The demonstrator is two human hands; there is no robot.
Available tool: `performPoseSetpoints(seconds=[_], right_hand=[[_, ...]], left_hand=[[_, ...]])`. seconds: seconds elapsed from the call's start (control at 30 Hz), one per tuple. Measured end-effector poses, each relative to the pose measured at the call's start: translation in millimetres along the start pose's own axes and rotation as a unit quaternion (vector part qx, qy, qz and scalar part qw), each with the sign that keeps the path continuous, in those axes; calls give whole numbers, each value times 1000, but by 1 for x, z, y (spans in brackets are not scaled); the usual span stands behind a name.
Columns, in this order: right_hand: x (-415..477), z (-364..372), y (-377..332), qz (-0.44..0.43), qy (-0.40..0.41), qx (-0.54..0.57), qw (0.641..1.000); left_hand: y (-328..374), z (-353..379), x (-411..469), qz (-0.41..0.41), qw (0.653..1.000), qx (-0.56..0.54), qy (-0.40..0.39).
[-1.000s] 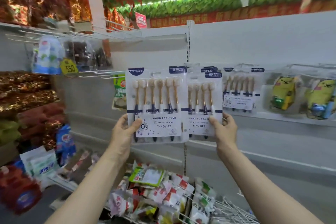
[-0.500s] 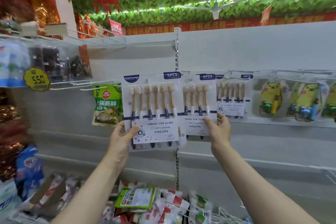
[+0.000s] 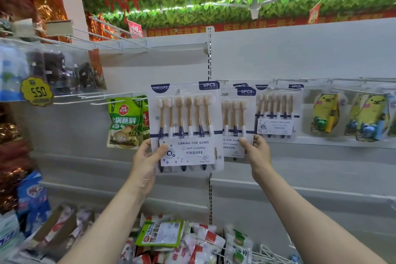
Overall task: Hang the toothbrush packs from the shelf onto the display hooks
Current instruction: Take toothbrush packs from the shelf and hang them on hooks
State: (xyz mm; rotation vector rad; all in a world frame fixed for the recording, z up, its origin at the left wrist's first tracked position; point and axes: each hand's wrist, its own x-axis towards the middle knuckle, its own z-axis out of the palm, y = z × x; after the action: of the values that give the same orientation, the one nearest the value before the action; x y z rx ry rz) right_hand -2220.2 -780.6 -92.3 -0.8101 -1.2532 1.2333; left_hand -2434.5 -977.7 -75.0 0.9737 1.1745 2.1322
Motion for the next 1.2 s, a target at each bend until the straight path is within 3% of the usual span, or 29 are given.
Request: performPoseSetpoints(seconds=[0.17,0.33,0.6,0.8,1.2], right_hand=[[-10,-9,-9,2,-4,-10,1000],[-30,-29,-37,-62,56,-47,995],[-87,-52,-108,-85,-4,-28,996],[-100,-88,-127,-103,30,-30,994],[-53,-167,-121,-71,89,3,994]], left_hand=[[-7,2,-10,-7,1000,-4,-4],[-13,13,-29,-24,999,-12,-25],[-30,65,-71,-96,990,-29,-97],[-40,106,-93,-114,984,-27,-136],[-76,184,-80,-154,964,106,-190]])
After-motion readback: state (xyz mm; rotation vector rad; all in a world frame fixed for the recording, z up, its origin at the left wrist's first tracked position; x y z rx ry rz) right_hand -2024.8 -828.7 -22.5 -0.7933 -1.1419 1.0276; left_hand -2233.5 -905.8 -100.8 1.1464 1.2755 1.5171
